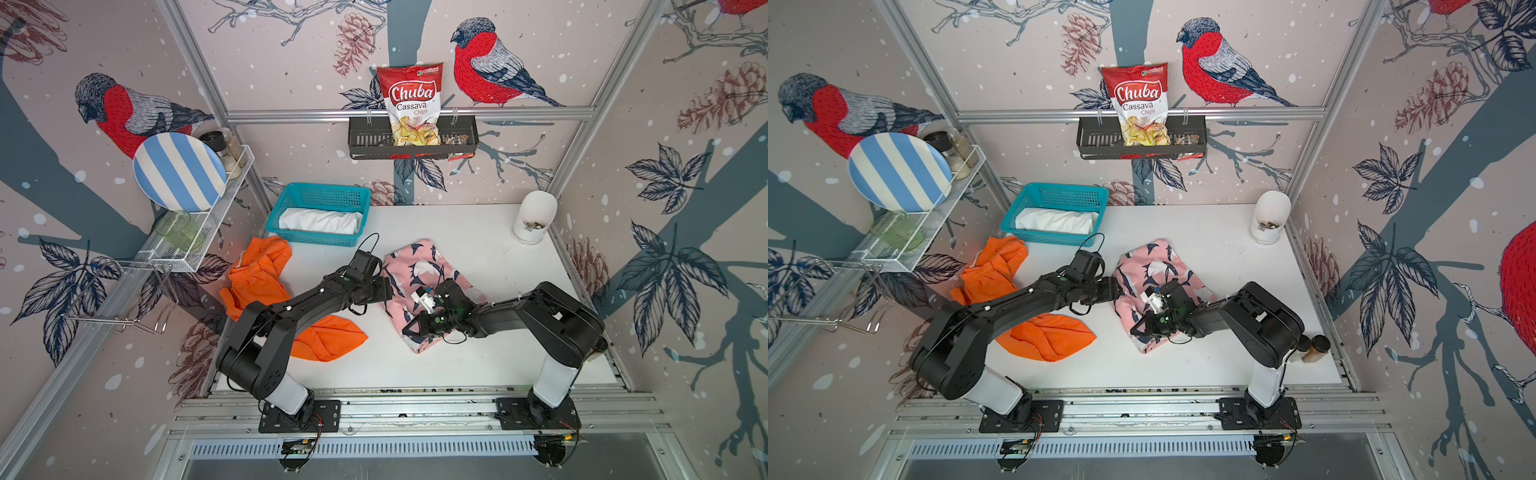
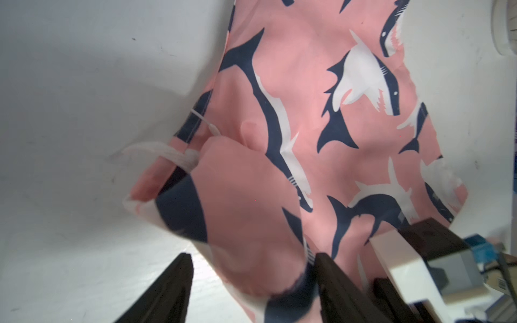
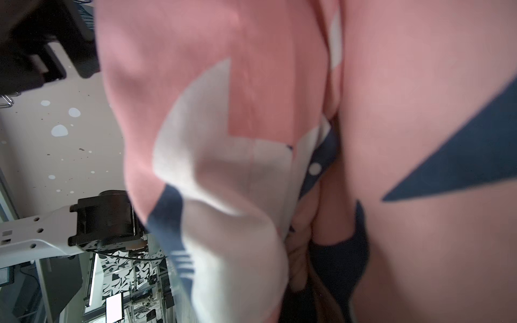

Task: Roll up the shorts
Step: Roll the shorts at the center of the board.

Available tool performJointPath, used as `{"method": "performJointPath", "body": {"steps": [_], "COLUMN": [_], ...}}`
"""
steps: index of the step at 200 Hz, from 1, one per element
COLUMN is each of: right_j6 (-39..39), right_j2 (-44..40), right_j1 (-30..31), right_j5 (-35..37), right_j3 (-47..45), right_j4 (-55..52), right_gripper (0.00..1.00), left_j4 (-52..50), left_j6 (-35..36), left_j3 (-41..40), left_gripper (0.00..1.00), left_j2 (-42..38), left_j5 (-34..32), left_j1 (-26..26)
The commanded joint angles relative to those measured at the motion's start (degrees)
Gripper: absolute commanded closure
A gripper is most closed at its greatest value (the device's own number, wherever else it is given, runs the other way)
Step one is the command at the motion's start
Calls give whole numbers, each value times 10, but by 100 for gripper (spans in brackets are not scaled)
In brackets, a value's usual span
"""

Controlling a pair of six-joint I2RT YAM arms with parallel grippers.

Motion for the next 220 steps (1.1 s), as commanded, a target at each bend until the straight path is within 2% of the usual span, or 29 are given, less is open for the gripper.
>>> {"method": "performJointPath", "body": {"steps": [1, 19, 43, 68, 91, 112, 135, 171, 220], "right_j6": [-1, -30, -64, -99, -131, -158, -193, -223, -222], "right_j2": [-7, -29, -69, -127, -154, -142, -97, 11, 94], "right_j1": [-4, 2, 18, 51, 105, 163, 228, 299, 288], "right_j5": [19, 70, 152, 302, 475, 608, 699, 776, 765], "right_j3": [-1, 11, 33, 78, 143, 208, 281, 352, 334], "right_j4": [-56, -122, -212, -341, -453, -525, -576, -614, -583], "right_gripper": [89, 82, 68, 55, 41, 34, 28, 21, 16], "left_j4": [-31, -30, -20, -15, -16, -18, -23, -25, -26], "left_j6": [28, 38, 47, 55, 61, 65, 66, 63, 59], "left_j3": [21, 16, 9, 8, 7, 8, 9, 9, 9], "left_gripper": [32, 37, 41, 41, 42, 42, 41, 41, 40], "left_j2": [44, 74, 95, 105, 108, 108, 106, 103, 99], "left_j5": [-51, -63, -58, -47, -42, -39, -39, -35, -33], "left_j1": [3, 10, 13, 14, 14, 13, 13, 13, 13]}}
